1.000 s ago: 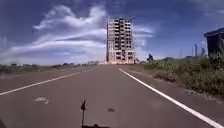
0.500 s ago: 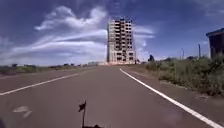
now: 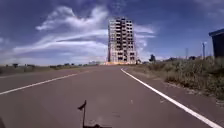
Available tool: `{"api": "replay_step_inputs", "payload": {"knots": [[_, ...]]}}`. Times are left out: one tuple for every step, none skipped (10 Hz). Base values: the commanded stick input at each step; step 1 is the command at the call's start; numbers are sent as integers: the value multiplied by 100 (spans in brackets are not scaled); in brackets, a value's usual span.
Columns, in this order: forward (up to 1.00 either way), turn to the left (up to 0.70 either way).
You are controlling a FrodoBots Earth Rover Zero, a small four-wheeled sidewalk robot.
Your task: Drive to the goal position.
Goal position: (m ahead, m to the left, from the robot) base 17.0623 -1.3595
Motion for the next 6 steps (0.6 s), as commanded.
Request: {"api": "replay_step_inputs", "payload": {"knots": [[100, -20], [100, -40], [100, -27], [100, 0], [100, 0], [100, 0]]}}
